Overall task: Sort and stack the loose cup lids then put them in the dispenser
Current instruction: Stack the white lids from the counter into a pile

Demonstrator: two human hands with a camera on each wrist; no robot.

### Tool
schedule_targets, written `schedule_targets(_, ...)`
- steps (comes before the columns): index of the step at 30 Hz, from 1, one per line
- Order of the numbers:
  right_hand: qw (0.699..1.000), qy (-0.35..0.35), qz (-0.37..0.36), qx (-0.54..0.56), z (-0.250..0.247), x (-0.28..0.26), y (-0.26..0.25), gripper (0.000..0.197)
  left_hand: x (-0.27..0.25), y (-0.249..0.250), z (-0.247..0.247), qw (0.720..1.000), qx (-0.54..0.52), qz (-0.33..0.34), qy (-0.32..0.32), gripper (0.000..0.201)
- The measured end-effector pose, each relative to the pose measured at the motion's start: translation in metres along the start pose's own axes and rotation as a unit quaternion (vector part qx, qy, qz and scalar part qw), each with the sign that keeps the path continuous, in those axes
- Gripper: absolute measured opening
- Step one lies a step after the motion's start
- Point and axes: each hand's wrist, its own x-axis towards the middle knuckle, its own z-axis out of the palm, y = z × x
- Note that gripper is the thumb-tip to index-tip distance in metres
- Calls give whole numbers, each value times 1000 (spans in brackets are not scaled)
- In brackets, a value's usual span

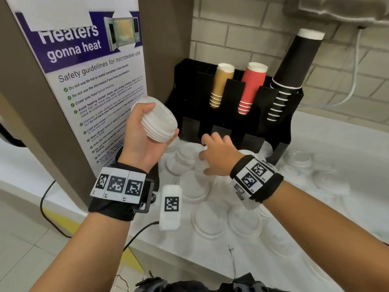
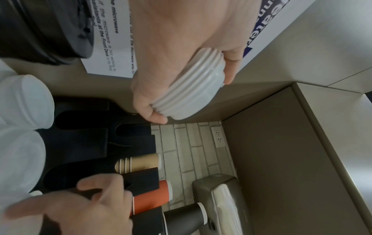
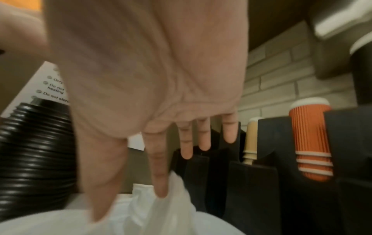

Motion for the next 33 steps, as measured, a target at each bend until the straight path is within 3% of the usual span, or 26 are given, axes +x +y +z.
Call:
schedule_targets(3,999,6,-38,-17,3,5,-7,72,-2,0,0,1000,2,-2,-5,17)
schedule_targets(7,990,-57,-130,3,12,9,-28,93,-3,-1,3,1000,1,0,-8,19)
schedule_targets(12,989,-37,-141,-1,17,11,-29,84,-3,-2,2,1000,1,11,-12,22)
schedule_targets(16,984,38,-86,154,5,8,-8,78,0,-2,0,999,26,27,-9,30)
schedule_targets(20,923,95,-7,374,-5,2,27,72,1,-5,1,998,60,27,-19,34)
schedule_targets(24,798,165,57,577,-16,-5,37,59,0,-17,8,995,94,5,-32,32)
schedule_targets(27,718,161,6,677,-27,-13,31,48,0,-28,16,993,108,-26,-44,30)
schedule_targets(29,701,163,-27,693,-32,-17,25,46,0,-33,19,992,104,-43,-58,32)
schedule_targets(33,703,164,-53,690,-36,-22,18,48,-1,-35,22,992,94,-50,-65,36)
